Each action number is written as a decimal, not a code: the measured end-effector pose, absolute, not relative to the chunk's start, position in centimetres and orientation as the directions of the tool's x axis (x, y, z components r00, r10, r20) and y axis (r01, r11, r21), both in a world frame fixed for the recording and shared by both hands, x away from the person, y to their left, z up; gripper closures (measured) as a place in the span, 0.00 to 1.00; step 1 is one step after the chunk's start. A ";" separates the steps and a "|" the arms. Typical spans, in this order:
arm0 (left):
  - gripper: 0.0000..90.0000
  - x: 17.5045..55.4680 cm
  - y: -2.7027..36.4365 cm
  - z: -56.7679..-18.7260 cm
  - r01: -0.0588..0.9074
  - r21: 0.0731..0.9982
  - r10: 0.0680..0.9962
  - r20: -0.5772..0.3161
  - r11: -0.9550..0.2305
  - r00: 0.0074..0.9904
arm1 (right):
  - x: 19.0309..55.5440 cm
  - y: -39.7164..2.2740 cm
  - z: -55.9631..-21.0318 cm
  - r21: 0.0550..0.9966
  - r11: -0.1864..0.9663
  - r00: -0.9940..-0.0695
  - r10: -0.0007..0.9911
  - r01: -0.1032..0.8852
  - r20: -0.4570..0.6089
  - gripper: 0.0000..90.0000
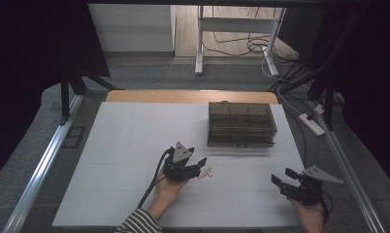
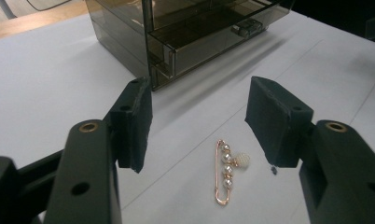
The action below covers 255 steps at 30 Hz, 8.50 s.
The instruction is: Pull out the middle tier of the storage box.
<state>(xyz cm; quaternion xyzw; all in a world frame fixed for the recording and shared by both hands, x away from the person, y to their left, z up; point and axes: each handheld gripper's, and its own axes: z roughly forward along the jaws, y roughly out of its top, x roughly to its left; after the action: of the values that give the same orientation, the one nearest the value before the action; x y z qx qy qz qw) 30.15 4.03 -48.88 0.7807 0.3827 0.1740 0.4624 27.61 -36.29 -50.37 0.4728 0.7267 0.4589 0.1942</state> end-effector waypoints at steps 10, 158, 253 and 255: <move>0.53 31.7 3.0 -48.9 0.477 0.819 0.761 -0.078 -0.319 0.644 | 29.9 -35.9 -49.5 0.829 0.224 -0.511 0.855 0.513 0.085 0.50; 0.66 32.8 0.4 -49.9 0.544 0.727 0.726 -0.091 -0.419 0.681 | 32.9 -37.4 -48.8 0.781 0.295 -0.543 0.837 0.550 0.066 0.76; 0.40 21.9 17.4 -50.0 0.452 0.864 0.832 -0.074 -0.221 0.550 | 25.2 -33.6 -50.0 0.868 0.226 -0.551 0.832 0.442 0.064 0.42; 0.40 21.7 17.8 -50.2 0.453 0.865 0.836 -0.075 -0.216 0.543 | 25.0 -33.6 -50.0 0.872 0.221 -0.549 0.833 0.437 0.064 0.42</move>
<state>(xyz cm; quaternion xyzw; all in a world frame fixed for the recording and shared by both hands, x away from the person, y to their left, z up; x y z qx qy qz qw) 21.67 17.77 -50.16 0.7510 0.4291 0.2103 0.4558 25.03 -33.63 -50.00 0.4229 0.7510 0.4590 0.2156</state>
